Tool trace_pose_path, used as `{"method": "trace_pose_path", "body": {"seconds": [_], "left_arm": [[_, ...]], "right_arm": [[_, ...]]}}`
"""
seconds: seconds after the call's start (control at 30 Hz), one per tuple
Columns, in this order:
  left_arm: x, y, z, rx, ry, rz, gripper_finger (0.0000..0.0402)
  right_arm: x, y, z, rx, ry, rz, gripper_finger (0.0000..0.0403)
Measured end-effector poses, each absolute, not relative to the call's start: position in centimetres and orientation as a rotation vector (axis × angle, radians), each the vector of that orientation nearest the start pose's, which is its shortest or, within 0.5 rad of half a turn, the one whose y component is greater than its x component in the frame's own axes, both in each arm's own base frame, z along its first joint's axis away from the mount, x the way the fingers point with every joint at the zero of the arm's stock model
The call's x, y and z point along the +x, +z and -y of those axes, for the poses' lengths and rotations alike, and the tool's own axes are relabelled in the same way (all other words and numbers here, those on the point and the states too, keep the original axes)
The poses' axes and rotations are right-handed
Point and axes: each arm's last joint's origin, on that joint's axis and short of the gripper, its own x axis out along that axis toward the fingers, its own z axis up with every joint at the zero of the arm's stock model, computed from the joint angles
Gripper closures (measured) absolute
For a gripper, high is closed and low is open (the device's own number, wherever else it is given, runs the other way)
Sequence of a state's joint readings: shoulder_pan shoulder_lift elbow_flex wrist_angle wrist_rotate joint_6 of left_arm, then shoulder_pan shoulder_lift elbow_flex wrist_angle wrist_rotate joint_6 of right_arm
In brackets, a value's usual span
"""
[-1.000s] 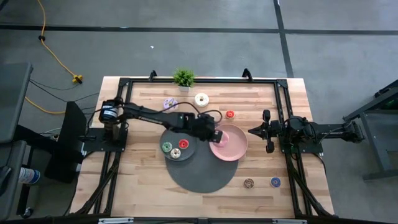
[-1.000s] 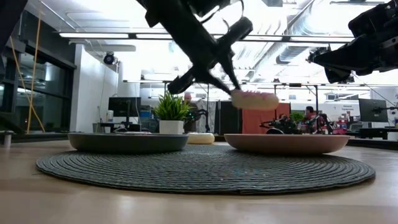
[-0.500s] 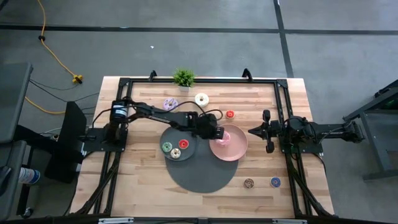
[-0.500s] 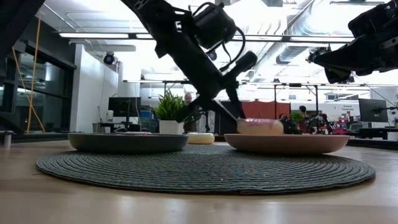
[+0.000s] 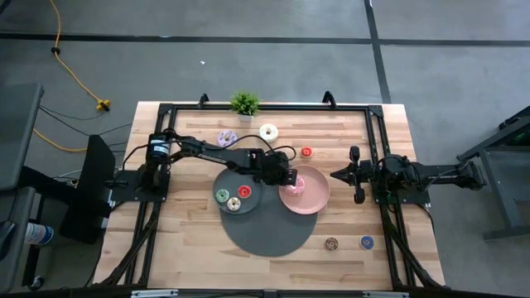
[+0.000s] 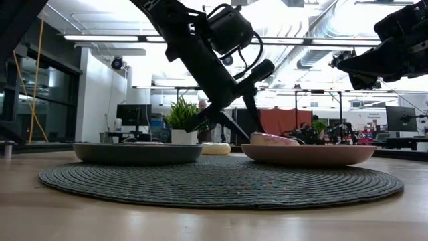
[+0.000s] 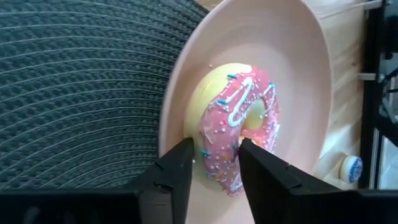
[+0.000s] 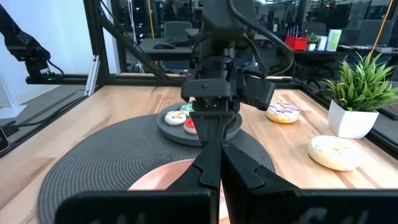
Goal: Pick & Place donuts
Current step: Put the big pink donut on the pink plate, then put the big purple donut on the pink plate
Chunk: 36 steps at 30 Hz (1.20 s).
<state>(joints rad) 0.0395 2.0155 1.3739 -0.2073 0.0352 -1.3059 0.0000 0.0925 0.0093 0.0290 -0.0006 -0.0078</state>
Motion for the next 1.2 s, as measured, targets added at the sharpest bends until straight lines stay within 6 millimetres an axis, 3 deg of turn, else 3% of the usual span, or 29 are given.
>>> {"method": "trace_pose_path", "body": {"seconds": [0.23, 0.53, 0.87, 1.03, 1.2], "left_arm": [[42.8, 16.9, -1.6, -1.229, 0.568, -0.738, 0.0243], [42.7, 17.0, -2.0, -1.215, 0.602, -0.718, 0.0238], [41.9, 20.6, -3.8, -1.123, 0.659, -0.71, 0.0238], [41.3, 22.3, -5.0, -0.993, 0.746, -0.784, 0.0238], [39.3, 23.6, -6.0, -0.806, 0.915, -0.873, 0.0238]], "right_arm": [[10.3, 16.2, 0.0, -0.008, 0.001, -0.054, 0.0402], [10.3, 16.2, 0.0, -0.008, 0.0, -0.055, 0.0402], [10.3, 16.2, 0.0, -0.008, 0.0, -0.056, 0.0402], [10.3, 16.2, 0.0, -0.008, 0.0, -0.056, 0.0402], [10.3, 16.2, 0.0, -0.008, 0.0, -0.056, 0.0402]]}}
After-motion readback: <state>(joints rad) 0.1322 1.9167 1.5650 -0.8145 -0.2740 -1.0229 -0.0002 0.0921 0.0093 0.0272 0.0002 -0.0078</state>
